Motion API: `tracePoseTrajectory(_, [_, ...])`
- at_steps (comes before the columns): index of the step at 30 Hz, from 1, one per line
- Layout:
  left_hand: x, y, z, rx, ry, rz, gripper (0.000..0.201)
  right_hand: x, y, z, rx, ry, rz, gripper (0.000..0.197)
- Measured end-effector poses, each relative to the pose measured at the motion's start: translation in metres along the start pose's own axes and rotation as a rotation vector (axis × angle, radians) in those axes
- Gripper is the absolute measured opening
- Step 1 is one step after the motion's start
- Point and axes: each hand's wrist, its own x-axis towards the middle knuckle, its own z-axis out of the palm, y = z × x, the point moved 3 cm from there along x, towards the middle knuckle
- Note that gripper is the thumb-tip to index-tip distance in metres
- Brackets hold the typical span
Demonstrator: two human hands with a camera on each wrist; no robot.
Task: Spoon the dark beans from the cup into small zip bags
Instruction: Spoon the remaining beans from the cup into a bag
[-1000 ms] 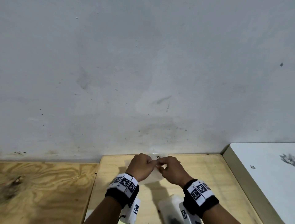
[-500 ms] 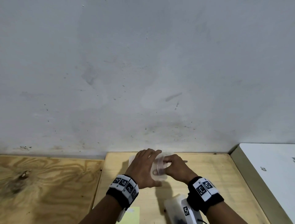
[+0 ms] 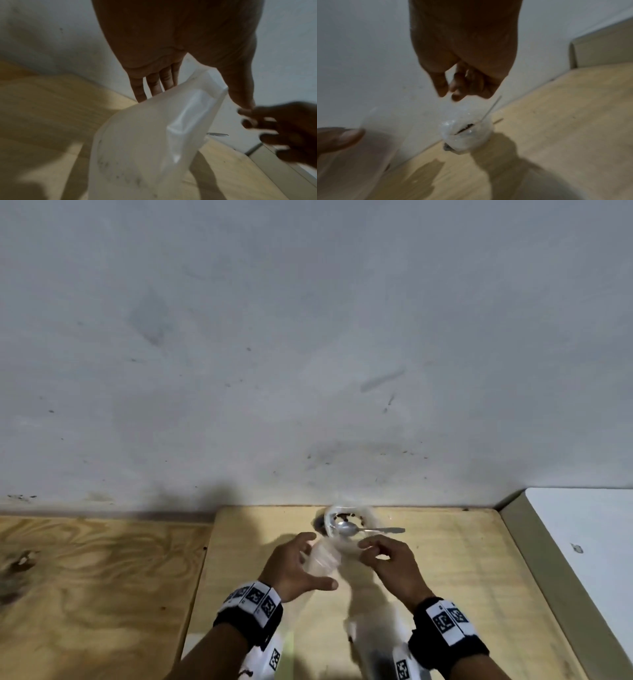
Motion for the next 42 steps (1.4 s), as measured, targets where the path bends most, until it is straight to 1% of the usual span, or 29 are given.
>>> tracePoseTrajectory(2, [0.015, -0.008, 0.004, -0.015, 0.025, -0.085, 0.094, 0.013, 0.028, -0.022, 0.037, 0.247, 0.114, 0.021])
tracePoseTrajectory(3, [0.021, -0.009, 0.005, 0.0, 0.026, -0.116, 0.089, 0.018, 0.041, -0.03, 0.052, 0.319, 0.196, 0.028])
tracePoseTrajectory(4, [0.029, -0.008, 0.007, 0.017, 0.02, -0.139, 0.084, 0.027, 0.058, -0.036, 0.081, 0.345, 0.285, 0.037])
tracePoseTrajectory(5, [0.035, -0.006, 0.008, 0.024, 0.012, -0.161, 0.083, 0.033, 0.069, -0.039, 0.123, 0.337, 0.365, 0.046])
tracePoseTrajectory(7, [0.051, -0.004, 0.014, -0.019, 0.002, -0.218, 0.088, 0.05, 0.092, -0.039, 0.187, 0.266, 0.462, 0.055])
tracePoseTrajectory(9, [0.067, -0.001, 0.02, -0.049, 0.01, -0.263, 0.094, 0.068, 0.109, -0.035, 0.224, 0.22, 0.452, 0.055])
tracePoseTrajectory(10, [0.072, 0.001, 0.022, -0.063, 0.011, -0.283, 0.095, 0.075, 0.114, -0.032, 0.237, 0.217, 0.426, 0.052])
tracePoseTrajectory(13, [0.089, 0.005, 0.031, -0.066, -0.027, -0.348, 0.097, 0.092, 0.116, -0.025, 0.257, 0.212, 0.354, 0.031])
tracePoseTrajectory(15, [0.097, 0.009, 0.037, -0.062, -0.061, -0.365, 0.105, 0.099, 0.111, -0.023, 0.284, 0.243, 0.305, 0.017])
tracePoseTrajectory(16, [0.1, 0.01, 0.04, -0.057, -0.075, -0.371, 0.109, 0.102, 0.109, -0.023, 0.3, 0.255, 0.287, 0.014])
tracePoseTrajectory(18, [0.103, 0.011, 0.046, -0.049, -0.08, -0.381, 0.114, 0.105, 0.103, -0.023, 0.299, 0.259, 0.259, 0.016])
tracePoseTrajectory(19, [0.105, 0.012, 0.048, -0.049, -0.071, -0.383, 0.113, 0.106, 0.099, -0.024, 0.267, 0.256, 0.236, 0.016])
tracePoseTrajectory(21, [0.105, 0.013, 0.052, -0.059, -0.031, -0.378, 0.1, 0.104, 0.089, -0.028, 0.189, 0.262, 0.141, 0.017])
tracePoseTrajectory(23, [0.104, 0.015, 0.055, -0.076, 0.029, -0.353, 0.09, 0.099, 0.081, -0.034, 0.136, 0.307, 0.038, 0.019])
tracePoseTrajectory(24, [0.103, 0.016, 0.056, -0.068, 0.055, -0.324, 0.089, 0.096, 0.079, -0.036, 0.129, 0.339, 0.006, 0.02])
tracePoseTrajectory(28, [0.093, 0.018, 0.066, 0.043, 0.084, -0.214, 0.096, 0.087, 0.083, -0.032, 0.12, 0.422, 0.042, 0.023])
tracePoseTrajectory(31, [0.088, 0.015, 0.074, 0.172, 0.061, -0.118, 0.101, 0.086, 0.088, -0.021, 0.16, 0.444, 0.079, 0.021])
tracePoseTrajectory(34, [0.087, 0.007, 0.077, 0.147, 0.04, -0.07, 0.1, 0.085, 0.087, -0.01, 0.189, 0.404, 0.105, 0.023])
tracePoseTrajectory(37, [0.088, 0.005, 0.077, 0.13, 0.059, -0.046, 0.098, 0.081, 0.087, -0.002, 0.189, 0.371, 0.1, 0.025])
tracePoseTrajectory(39, [0.091, 0.005, 0.076, 0.112, 0.086, -0.035, 0.094, 0.079, 0.087, -0.002, 0.189, 0.399, 0.094, 0.026])
tracePoseTrajectory(42, [0.095, 0.002, 0.073, 0.054, 0.125, -0.07, 0.094, 0.079, 0.084, -0.008, 0.18, 0.473, 0.087, 0.026])
